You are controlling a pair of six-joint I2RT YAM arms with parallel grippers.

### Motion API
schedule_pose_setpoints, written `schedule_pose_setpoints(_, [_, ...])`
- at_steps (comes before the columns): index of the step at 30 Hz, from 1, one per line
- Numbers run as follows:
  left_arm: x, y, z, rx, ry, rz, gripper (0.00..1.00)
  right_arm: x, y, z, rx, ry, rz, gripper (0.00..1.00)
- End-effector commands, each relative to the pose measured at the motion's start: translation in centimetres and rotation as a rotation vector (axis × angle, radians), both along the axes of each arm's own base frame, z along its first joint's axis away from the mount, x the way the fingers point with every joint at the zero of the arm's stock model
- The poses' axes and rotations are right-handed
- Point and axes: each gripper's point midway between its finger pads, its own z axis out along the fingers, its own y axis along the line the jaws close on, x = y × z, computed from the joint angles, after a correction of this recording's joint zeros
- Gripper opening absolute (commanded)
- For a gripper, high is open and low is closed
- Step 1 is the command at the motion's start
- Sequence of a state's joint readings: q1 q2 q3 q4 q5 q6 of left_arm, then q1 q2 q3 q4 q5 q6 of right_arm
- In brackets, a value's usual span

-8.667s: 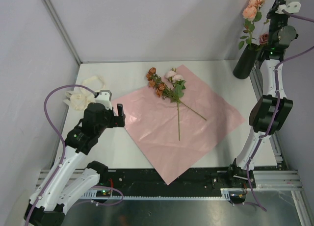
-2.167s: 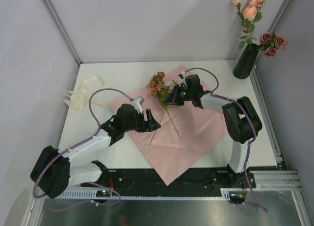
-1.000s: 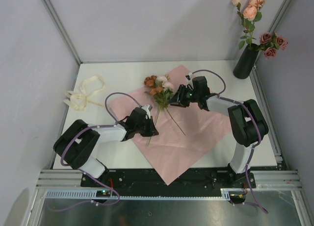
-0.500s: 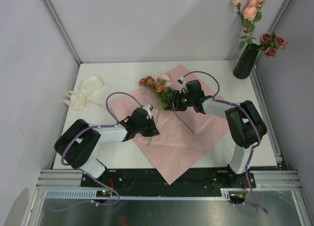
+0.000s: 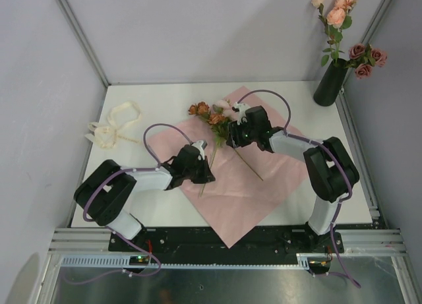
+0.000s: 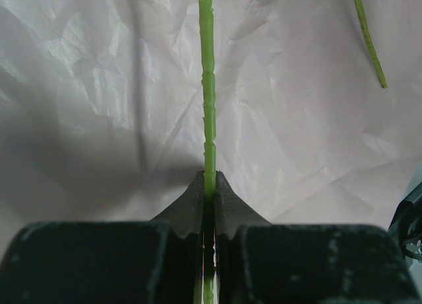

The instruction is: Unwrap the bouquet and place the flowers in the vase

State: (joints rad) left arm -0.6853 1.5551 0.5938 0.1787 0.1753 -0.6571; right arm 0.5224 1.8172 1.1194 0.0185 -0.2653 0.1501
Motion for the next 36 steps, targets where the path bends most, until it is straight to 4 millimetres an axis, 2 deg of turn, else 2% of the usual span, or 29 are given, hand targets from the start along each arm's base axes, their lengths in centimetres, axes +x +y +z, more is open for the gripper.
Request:
schedule_pose_setpoints(1, [0.2,0.0,-0.5,0.031,0.001,0.008,0.0,2.1,0.0,2.3,-0.048,-0.129,0.025,0.5])
schedule_pose_setpoints(7, [0.3,0.0,-0.5,0.034,-0.002,0.011,0.0,2.7,0.6,1.5,-0.051,-0.118,0.038,0.44])
schedule_pose_setpoints(15, [0.3,0.0,-0.6,0.039,-0.005,0.012,0.0,2.6,1.4,0.2,-0.054,-0.082,0.052,0.44])
schedule_pose_setpoints(19, [0.3,0.1,-0.5,0.04,-0.01,0.013,0.0,2.4,1.2,-0.8,-0.077,-0.052,0.042,0.38])
schedule_pose_setpoints(23, [0.4,0.1,-0.4,0.039,-0.014,0.016,0.0,2.5,1.1,-0.6,-0.081,-0.055,0.037,0.33])
schedule_pose_setpoints(27, [0.4,0.1,-0.4,0.04,-0.016,0.018,0.0,2.6,0.9,0.2,-0.085,-0.071,0.024,0.16])
schedule_pose_setpoints(30, [0.4,0.2,-0.5,0.045,-0.017,0.023,0.0,2.5,0.7,1.9,-0.068,-0.101,0.01,0.03])
schedule_pose_setpoints(36, [0.3,0.5,-1.1,0.063,-0.006,0.033,0.0,2.0,0.2,7.2,-0.002,-0.192,-0.028,0.0])
